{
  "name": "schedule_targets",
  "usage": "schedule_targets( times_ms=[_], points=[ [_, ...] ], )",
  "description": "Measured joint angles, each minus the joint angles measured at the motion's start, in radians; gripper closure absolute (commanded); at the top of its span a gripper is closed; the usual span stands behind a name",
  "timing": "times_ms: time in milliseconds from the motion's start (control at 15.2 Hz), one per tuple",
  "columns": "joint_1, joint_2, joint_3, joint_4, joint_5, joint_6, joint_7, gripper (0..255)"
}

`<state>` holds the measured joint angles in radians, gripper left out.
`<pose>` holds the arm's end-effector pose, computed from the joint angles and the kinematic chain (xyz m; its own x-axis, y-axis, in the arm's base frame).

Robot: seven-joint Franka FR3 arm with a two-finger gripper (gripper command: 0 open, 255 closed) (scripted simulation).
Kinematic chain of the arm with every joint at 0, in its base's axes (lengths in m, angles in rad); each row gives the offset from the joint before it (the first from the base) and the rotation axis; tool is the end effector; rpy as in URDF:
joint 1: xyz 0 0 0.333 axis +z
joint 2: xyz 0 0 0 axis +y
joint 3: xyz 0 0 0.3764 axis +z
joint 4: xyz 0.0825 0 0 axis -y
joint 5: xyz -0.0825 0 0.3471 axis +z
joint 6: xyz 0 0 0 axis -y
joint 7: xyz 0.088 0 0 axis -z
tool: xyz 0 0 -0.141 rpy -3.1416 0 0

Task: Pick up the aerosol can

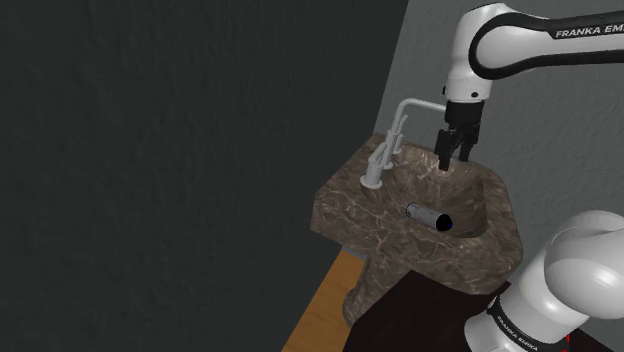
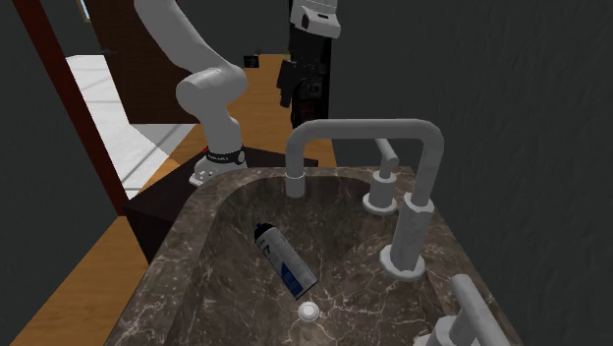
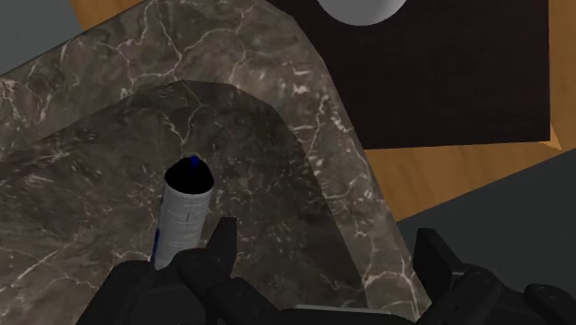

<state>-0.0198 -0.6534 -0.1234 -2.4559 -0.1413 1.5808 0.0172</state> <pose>0.2436 -0.0632 0.5241 0.9684 -0.1138 -0.2217 -0.1015 -0.9926 0.0663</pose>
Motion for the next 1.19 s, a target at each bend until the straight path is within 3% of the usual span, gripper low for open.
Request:
schedule_targets(
  times_ms=[726, 1188],
  points=[
    [-0.070, 0.352, -0.171, 0.004, -0.067, 0.264, -0.133, 0],
    [-0.100, 0.635, -0.240, 0.078, -0.034, 0.413, -0.216, 0]
  ],
)
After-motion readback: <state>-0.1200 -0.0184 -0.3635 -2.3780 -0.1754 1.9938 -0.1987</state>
